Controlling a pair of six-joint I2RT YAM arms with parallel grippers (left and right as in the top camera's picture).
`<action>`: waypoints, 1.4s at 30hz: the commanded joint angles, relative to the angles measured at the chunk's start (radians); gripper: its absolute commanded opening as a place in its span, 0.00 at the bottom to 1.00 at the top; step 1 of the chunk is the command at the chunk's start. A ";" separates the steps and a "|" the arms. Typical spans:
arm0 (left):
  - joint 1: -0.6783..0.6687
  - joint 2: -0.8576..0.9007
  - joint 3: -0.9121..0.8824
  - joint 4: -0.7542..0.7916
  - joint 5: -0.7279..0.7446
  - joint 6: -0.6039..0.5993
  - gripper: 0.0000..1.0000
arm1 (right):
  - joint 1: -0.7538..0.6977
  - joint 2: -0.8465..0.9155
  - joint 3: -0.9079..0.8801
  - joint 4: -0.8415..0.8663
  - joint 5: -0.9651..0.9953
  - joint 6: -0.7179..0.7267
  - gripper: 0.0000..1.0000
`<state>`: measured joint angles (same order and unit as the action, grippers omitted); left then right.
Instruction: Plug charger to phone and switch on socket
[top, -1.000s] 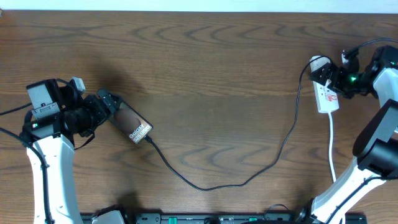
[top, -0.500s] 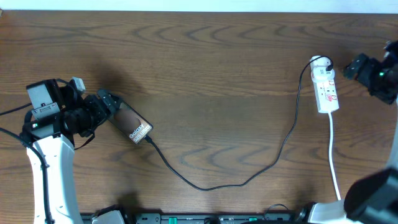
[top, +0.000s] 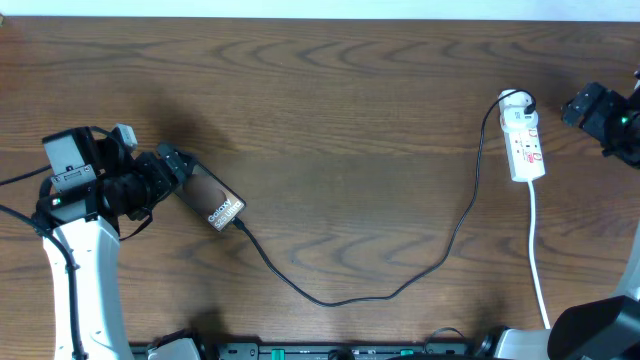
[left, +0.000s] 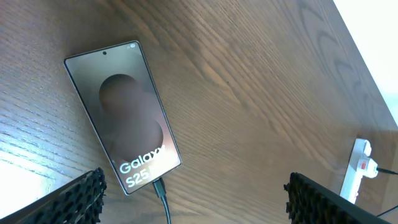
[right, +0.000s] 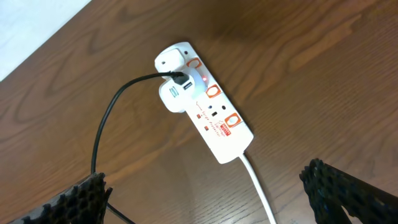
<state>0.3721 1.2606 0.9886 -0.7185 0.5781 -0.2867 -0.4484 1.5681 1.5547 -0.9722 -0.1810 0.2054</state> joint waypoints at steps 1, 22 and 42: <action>0.002 0.008 -0.003 -0.003 0.013 0.021 0.91 | 0.003 -0.006 0.000 -0.002 0.015 0.015 0.99; 0.002 0.000 -0.006 -0.030 -0.101 0.021 0.91 | 0.003 -0.006 0.000 -0.005 0.014 0.015 0.99; 0.002 -0.521 -0.370 0.106 -0.201 0.020 0.91 | 0.003 -0.006 0.000 -0.005 0.015 0.015 0.99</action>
<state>0.3721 0.8242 0.6952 -0.6384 0.3920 -0.2829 -0.4484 1.5681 1.5547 -0.9760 -0.1745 0.2058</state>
